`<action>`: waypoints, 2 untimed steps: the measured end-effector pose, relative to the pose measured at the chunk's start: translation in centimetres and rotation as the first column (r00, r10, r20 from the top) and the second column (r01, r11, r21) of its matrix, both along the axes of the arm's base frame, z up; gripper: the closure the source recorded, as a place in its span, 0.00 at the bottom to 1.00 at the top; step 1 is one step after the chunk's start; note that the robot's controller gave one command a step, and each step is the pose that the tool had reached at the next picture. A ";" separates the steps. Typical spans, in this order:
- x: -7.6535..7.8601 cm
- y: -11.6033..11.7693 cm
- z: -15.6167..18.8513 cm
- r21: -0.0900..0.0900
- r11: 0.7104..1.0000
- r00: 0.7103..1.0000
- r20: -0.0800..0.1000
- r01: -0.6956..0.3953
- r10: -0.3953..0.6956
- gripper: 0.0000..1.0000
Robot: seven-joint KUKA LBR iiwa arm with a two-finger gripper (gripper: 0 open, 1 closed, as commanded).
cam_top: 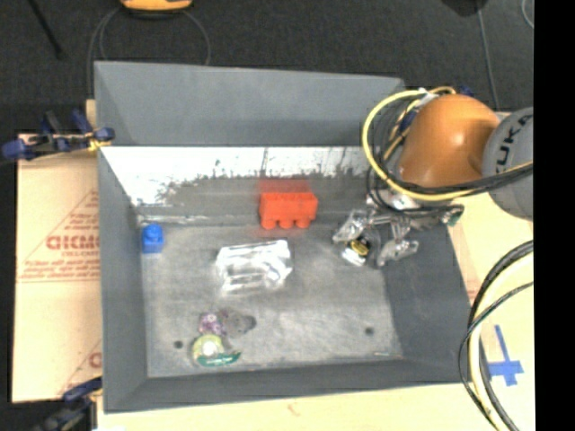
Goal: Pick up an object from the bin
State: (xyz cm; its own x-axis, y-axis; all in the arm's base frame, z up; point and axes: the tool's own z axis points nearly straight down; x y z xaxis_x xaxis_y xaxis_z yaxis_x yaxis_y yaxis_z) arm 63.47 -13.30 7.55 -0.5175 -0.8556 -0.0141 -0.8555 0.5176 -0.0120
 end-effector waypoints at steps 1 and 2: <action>0.1 0.1 0.3 0.000 1.000 1.000 0.004 0.001 -0.001 1.00; -0.6 -1.0 13.8 -0.008 0.999 0.999 -0.005 0.035 -0.036 1.00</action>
Offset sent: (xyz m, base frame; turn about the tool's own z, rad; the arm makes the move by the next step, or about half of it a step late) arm 0.0000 0.0000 0.0000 0.0000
